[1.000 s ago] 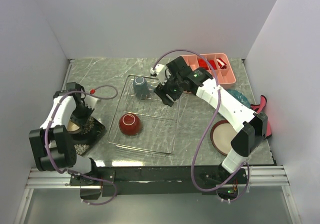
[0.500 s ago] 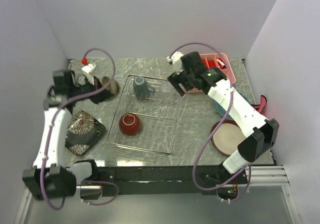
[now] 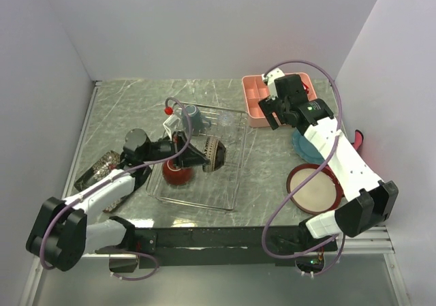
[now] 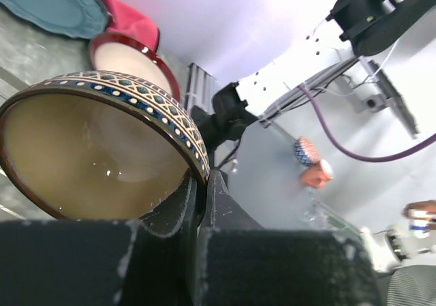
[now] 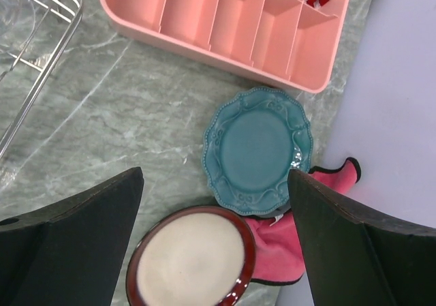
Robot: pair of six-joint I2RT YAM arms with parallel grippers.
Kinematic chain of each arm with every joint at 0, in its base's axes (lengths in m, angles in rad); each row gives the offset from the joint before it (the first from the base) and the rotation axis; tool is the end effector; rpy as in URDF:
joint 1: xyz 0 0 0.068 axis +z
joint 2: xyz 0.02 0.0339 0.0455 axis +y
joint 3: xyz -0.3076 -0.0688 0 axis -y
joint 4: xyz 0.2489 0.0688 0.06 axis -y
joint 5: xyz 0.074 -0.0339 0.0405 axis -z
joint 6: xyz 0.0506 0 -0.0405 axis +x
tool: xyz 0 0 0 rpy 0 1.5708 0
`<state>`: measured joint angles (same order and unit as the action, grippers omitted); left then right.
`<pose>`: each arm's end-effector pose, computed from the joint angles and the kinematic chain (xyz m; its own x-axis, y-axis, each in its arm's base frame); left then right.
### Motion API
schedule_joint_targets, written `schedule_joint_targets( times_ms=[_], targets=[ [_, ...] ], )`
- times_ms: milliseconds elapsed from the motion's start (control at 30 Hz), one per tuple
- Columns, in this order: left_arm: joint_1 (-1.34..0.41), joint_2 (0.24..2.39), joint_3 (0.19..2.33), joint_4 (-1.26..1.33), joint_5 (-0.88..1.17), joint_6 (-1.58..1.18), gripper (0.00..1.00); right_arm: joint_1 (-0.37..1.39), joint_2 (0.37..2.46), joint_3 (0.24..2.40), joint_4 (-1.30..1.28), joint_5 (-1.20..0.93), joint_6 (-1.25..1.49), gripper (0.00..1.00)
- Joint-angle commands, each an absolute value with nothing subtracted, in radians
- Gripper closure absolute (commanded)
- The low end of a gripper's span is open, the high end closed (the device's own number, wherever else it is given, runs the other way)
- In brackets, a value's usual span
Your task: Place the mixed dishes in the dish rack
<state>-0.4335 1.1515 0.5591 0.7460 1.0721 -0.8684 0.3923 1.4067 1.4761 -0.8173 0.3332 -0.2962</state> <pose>0.1917 -0.1377 0.3203 -0.6648 -0.0946 -0.7410 0.7446 -0.0042 -0.6675 0.2865 0.1006 0.4112 -0.5603 -0.5303 -0.6363 -0.3171 0.8470 -0.4267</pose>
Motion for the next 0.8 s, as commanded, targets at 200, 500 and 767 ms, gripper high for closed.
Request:
schedule_joint_targets(
  times_ms=[200, 500, 767],
  targets=[
    [-0.508, 1.322, 0.583, 0.985, 1.034, -1.072, 0.99, 0.38, 1.382, 1.48, -0.799, 0.311, -0.304, 0.06],
    [-0.541, 1.436, 0.575, 0.933, 1.017, -1.14, 0.99, 0.379, 1.396, 1.494, -0.807, 0.265, -0.29, 0.06],
    [-0.581, 1.551, 0.611, 0.89, 1.006, -1.189, 0.99, 0.379, 1.391, 1.486, -0.818, 0.213, -0.272, 0.06]
  ],
)
